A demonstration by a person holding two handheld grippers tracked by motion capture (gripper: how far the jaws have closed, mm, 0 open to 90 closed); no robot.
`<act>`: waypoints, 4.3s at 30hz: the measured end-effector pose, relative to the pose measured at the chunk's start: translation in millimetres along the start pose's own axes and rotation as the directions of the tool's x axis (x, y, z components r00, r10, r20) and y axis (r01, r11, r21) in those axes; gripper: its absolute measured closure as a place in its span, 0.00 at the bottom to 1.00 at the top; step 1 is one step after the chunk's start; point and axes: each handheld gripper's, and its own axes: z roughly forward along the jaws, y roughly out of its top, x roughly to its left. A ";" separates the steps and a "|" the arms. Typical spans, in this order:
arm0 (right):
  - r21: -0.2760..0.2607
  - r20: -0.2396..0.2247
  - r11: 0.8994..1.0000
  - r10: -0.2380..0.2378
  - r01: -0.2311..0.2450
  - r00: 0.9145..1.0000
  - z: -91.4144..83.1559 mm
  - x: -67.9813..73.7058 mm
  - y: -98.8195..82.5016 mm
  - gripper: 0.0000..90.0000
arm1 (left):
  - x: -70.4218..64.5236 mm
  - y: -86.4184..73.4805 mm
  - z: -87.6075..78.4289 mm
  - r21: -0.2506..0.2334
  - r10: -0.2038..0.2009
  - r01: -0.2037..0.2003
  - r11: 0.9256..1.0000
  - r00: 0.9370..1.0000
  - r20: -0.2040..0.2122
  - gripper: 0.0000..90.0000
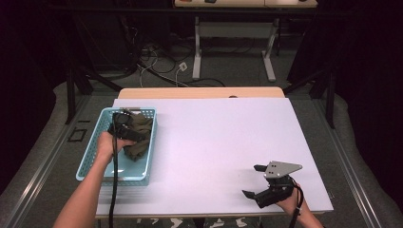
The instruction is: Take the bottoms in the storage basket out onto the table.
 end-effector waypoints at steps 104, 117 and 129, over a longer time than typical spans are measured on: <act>-0.005 0.002 1.000 -0.001 0.001 1.000 -1.2 0.9 -0.1 0.07 | -11.7 15.3 -114.9 0.046 0.521 -0.521 0.852 0.853 0.026 0.32; -0.004 -0.001 1.000 -0.002 0.002 1.000 -1.0 1.0 -0.1 0.07 | -14.2 24.6 -123.6 0.081 0.611 -0.612 0.787 0.791 0.044 0.33; -0.003 -0.001 1.000 -0.003 0.003 1.000 -1.6 0.8 -0.2 0.07 | -24.2 35.2 -131.3 0.138 0.701 -0.704 0.696 0.709 0.081 0.33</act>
